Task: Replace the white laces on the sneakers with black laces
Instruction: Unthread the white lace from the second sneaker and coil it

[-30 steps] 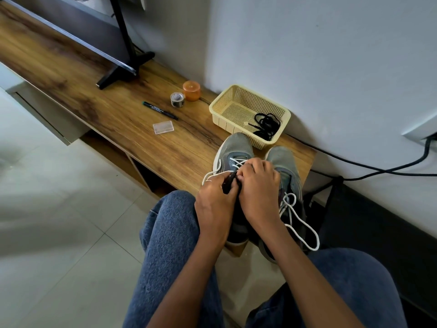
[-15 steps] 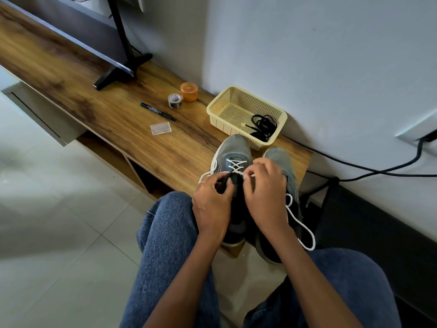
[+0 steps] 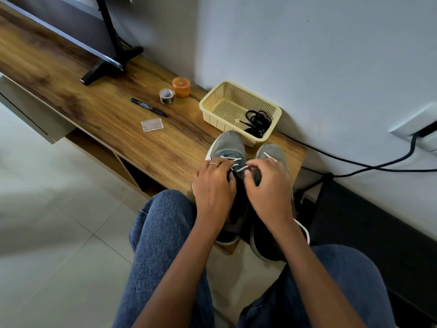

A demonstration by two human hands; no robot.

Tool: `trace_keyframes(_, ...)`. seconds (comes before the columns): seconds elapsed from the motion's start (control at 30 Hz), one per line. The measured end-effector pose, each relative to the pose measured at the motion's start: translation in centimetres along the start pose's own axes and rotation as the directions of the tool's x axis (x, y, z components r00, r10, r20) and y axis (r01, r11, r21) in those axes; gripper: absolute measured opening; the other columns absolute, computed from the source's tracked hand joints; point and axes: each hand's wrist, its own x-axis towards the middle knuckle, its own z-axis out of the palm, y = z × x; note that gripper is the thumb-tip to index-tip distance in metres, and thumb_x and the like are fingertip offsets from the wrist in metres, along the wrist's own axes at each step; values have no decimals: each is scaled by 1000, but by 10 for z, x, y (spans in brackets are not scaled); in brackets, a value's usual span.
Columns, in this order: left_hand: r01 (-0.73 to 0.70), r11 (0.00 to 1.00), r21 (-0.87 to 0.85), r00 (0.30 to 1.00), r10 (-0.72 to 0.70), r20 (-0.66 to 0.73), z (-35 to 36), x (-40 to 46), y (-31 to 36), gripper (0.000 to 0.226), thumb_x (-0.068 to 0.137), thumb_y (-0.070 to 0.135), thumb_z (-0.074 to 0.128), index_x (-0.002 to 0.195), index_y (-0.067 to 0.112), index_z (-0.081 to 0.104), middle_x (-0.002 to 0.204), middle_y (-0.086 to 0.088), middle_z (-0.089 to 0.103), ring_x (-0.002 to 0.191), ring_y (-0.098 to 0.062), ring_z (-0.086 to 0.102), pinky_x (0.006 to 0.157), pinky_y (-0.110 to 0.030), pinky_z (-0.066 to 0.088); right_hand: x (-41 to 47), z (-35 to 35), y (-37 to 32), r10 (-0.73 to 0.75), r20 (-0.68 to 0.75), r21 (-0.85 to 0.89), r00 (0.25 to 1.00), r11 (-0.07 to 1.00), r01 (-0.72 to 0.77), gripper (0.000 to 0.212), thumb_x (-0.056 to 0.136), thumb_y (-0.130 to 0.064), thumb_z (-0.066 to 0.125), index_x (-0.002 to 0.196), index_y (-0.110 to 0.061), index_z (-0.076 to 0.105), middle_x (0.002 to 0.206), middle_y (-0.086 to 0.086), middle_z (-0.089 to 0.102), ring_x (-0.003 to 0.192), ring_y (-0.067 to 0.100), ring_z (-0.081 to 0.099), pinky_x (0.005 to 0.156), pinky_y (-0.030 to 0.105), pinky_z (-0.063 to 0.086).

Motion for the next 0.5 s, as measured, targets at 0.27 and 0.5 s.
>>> trace_keyframes(0.27,67,995,-79,992,-58,111,4,6,1,19,91,11,57,104,11,70,111,-4,65,98,-23,61,76,-39,51,-10,16,6,61,176,-108,983,993,-42,18,91,-21,56,91,-5,63,89,9,61,84,25,56,67,31,36)
trace_keyframes(0.5,37,994,-99,999,-37,5,5,4,-3,9,85,12,66,90,13,73,93,-2,71,79,-21,65,67,-29,46,-13,18,4,58,97,-65,994,997,-52,12,89,-14,57,95,-6,64,89,9,67,81,27,61,66,33,41)
